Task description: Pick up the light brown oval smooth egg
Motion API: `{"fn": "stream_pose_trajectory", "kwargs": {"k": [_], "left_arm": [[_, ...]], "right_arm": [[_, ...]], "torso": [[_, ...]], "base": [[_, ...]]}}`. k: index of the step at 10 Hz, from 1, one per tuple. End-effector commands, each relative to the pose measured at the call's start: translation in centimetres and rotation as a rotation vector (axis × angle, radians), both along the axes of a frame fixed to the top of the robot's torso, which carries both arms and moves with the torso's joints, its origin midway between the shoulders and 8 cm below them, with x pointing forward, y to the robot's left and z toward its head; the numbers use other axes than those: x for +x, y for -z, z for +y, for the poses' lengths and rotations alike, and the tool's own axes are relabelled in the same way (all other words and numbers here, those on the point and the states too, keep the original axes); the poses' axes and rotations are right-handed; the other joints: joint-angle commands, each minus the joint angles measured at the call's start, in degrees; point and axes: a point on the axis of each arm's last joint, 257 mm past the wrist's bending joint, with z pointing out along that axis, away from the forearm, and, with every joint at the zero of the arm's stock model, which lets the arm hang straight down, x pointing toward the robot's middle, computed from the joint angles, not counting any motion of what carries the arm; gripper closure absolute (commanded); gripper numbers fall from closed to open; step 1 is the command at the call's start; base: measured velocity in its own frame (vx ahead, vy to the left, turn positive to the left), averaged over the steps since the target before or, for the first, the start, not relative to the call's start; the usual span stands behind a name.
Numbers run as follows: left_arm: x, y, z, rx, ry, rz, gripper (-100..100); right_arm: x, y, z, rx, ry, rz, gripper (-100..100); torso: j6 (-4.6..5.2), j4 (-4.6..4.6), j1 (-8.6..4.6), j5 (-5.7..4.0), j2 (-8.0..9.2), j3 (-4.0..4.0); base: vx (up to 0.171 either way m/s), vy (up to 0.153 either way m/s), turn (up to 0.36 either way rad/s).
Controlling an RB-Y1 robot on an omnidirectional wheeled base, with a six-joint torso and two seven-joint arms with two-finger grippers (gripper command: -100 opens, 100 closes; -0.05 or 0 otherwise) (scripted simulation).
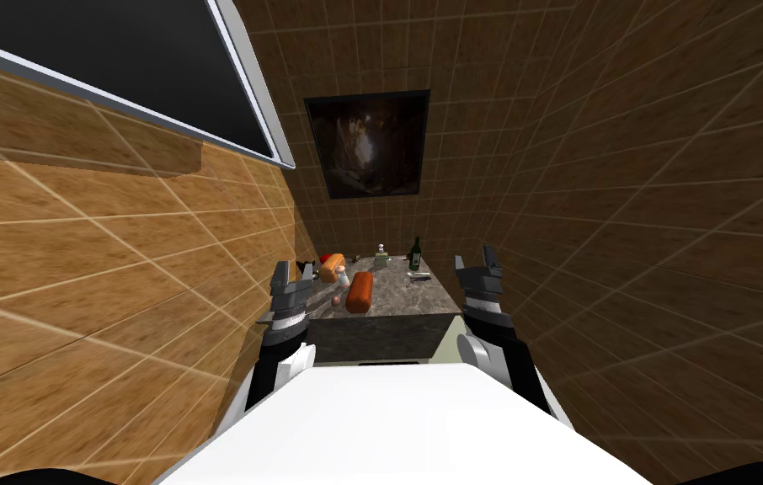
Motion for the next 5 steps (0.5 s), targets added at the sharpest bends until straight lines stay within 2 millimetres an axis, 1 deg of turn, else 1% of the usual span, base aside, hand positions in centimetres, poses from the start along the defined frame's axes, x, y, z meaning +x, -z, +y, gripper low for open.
{"fn": "stream_pose_trajectory", "kwargs": {"k": [1, 3, 5], "left_arm": [[0.8, 0.9, -0.1, 0.033, 0.013, 0.044, -100], [1.9, 2.1, 0.2, 0.061, 0.019, 0.103, -100], [3.2, 3.9, 0.8, 0.087, 0.019, 0.180, -100]], "right_arm": [[0.0, 0.0, 0.0, 0.000, 0.000, 0.000, 0], [0.0, 0.0, 0.0, 0.000, 0.000, 0.000, 0], [0.0, 0.0, 0.0, 0.000, 0.000, 0.000, 0]], "torso": [[0.00, 0.00, 0.00, 0.00, 0.00, 0.00], [0.00, 0.00, -0.02, 0.00, 0.03, 0.02], [0.01, 0.01, -0.03, -0.01, 0.05, 0.03]], "base": [[-0.004, -0.008, -0.029], [-0.011, -0.014, -0.028], [-0.014, -0.012, -0.037]]}}
